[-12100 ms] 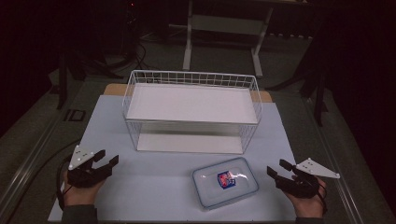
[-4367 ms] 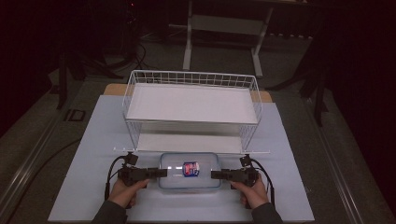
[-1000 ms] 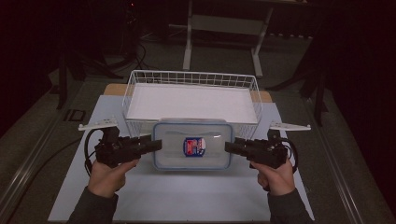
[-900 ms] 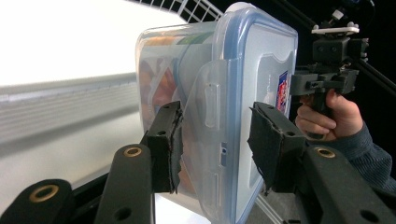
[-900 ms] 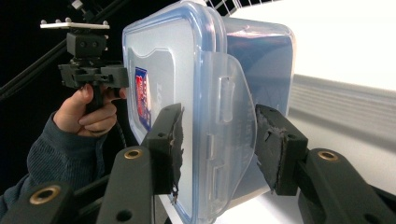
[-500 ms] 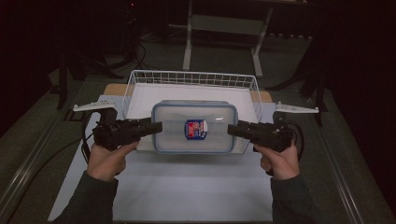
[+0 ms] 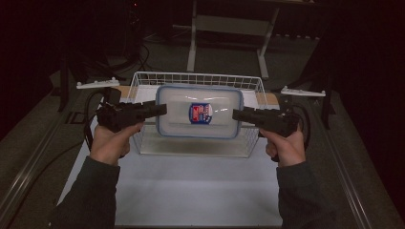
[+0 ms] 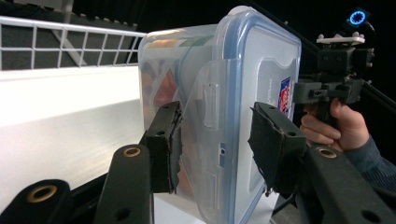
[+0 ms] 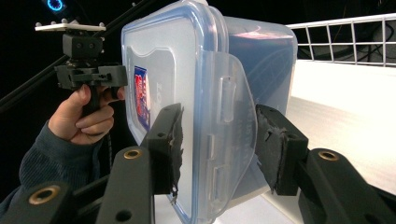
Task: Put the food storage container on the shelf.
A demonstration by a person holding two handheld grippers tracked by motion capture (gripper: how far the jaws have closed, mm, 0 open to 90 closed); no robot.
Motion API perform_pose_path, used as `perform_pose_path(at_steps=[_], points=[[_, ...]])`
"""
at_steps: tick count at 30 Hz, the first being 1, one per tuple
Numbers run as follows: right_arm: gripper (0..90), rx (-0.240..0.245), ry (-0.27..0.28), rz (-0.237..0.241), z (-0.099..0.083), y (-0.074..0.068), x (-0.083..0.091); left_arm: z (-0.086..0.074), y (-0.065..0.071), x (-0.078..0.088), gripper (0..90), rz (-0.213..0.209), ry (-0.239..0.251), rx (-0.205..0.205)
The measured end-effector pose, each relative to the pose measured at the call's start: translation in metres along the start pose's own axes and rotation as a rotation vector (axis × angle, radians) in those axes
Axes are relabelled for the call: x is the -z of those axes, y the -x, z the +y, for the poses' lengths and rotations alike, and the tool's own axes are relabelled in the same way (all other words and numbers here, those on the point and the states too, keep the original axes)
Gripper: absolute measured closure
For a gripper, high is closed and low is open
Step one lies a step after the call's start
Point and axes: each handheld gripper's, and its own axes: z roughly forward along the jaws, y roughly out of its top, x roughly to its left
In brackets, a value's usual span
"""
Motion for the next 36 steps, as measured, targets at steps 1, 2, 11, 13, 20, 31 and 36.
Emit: perform_pose_path(at_steps=[1,2,11,13,20,31,36], points=[[53.3,-0.005,0.000,0.001,0.002,0.002,-0.001,0.002,-0.002,-0.001,53.4,0.003,0.001,0.007],[53.3,-0.005,0.000,0.001,0.002,0.002,-0.001,0.002,-0.002,-0.001,53.3,0.003,0.001,0.007],[53.0,-0.064,-0.021,-0.014,0.016,0.022,-0.014,0.011,-0.022,-0.015,53.3,0.010,-0.011,0.072],[52.8,-0.078,-0.027,-0.017,0.018,0.027,-0.017,0.012,-0.025,-0.018,53.3,0.017,-0.015,0.081],[51.8,-0.122,-0.046,-0.028,0.019,0.039,-0.026,0.013,-0.035,-0.024,53.2,0.038,-0.027,0.104],[51.2,-0.163,-0.068,-0.042,0.019,0.049,-0.035,0.014,-0.042,-0.031,52.5,0.067,-0.036,0.127],[51.2,-0.179,-0.065,-0.040,0.021,0.053,-0.037,0.014,-0.045,-0.033,52.4,0.069,-0.032,0.142]])
